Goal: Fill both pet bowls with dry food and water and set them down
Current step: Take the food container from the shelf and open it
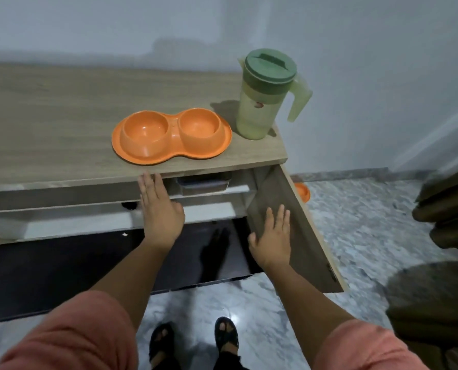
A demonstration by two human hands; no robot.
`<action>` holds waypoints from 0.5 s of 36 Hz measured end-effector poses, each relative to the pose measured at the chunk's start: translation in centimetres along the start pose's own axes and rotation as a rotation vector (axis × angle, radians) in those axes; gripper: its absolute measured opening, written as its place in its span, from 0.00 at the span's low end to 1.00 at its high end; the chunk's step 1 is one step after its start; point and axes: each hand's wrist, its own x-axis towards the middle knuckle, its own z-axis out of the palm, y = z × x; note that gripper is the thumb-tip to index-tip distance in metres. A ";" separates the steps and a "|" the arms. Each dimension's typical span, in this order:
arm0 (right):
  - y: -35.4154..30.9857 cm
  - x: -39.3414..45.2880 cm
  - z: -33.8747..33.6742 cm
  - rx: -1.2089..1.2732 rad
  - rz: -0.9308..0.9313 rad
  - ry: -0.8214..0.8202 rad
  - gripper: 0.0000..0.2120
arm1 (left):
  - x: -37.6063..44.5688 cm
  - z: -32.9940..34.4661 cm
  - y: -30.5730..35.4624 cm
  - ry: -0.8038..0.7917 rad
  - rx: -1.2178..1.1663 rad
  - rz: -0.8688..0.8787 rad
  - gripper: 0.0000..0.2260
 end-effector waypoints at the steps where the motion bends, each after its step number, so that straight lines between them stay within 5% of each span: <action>1: 0.0 0.7 0.3 0.064 -0.037 -0.027 0.35 | -0.4 0.8 0.4 0.010 -0.028 -0.002 0.31; 7: -1.2 4.2 1.1 0.562 0.075 -0.145 0.33 | -1.3 5.1 1.8 0.029 -0.255 -0.123 0.28; 13: -2.8 9.6 4.3 0.994 0.281 -0.262 0.29 | 2.4 9.8 1.5 -0.102 -0.646 -0.668 0.26; 18: -3.7 13.8 7.2 1.264 0.324 -0.287 0.30 | 6.2 12.8 -0.4 -0.092 -0.759 -0.719 0.32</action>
